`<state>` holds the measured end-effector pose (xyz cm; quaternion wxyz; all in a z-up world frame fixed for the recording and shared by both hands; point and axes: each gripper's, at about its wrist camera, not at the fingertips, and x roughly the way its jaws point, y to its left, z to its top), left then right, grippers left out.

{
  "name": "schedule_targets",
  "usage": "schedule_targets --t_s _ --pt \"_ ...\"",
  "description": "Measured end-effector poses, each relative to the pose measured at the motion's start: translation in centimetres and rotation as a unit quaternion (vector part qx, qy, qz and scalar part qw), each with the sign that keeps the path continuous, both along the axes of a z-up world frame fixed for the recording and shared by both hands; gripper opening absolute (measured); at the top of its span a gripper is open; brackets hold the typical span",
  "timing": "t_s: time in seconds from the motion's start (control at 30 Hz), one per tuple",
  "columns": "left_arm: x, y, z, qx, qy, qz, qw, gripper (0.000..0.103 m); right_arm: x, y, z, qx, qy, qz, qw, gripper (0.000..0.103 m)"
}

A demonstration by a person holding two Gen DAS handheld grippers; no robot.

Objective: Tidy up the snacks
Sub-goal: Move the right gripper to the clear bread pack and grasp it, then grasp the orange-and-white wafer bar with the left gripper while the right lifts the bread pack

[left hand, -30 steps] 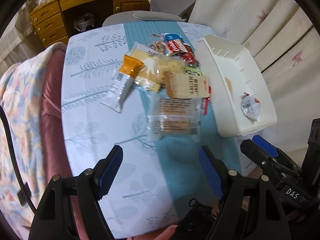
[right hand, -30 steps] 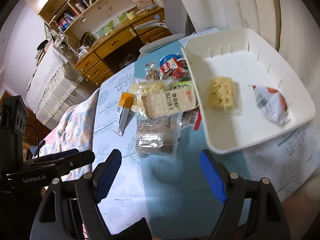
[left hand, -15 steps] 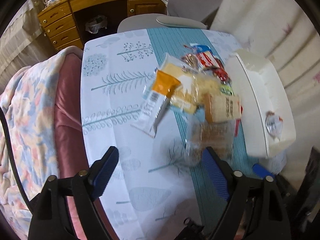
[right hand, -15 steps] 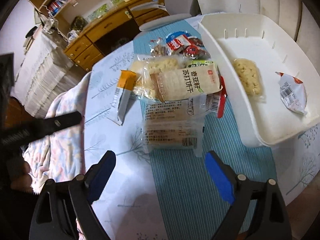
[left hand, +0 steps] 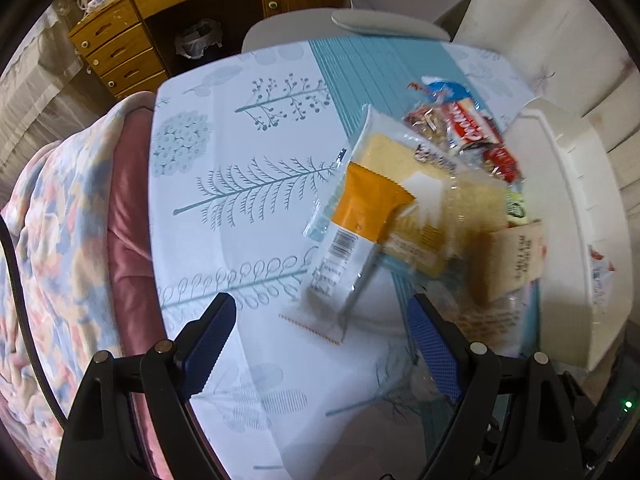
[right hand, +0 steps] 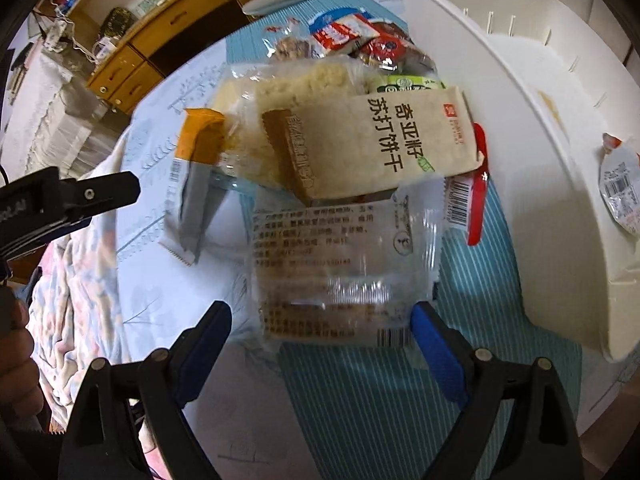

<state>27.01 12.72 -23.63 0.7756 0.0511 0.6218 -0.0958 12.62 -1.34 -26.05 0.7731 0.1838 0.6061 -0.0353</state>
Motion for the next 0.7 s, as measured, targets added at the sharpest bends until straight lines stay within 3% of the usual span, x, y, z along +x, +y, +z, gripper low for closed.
schedule_targets --t_s 0.37,0.63,0.7 --pt "3.1 -0.9 -5.4 0.022 0.035 -0.001 0.9991 0.086 2.7 0.7 -1.7 -0.041 0.023 0.013 0.999 0.102" --pt "4.0 -1.3 -7.6 0.034 0.06 0.002 0.9976 0.086 3.2 -0.1 -2.4 -0.012 0.031 0.006 0.999 0.101" --pt "4.1 -1.0 -8.1 0.03 0.07 0.007 0.9971 0.08 3.2 -0.2 -2.4 -0.011 0.033 0.007 0.999 0.1"
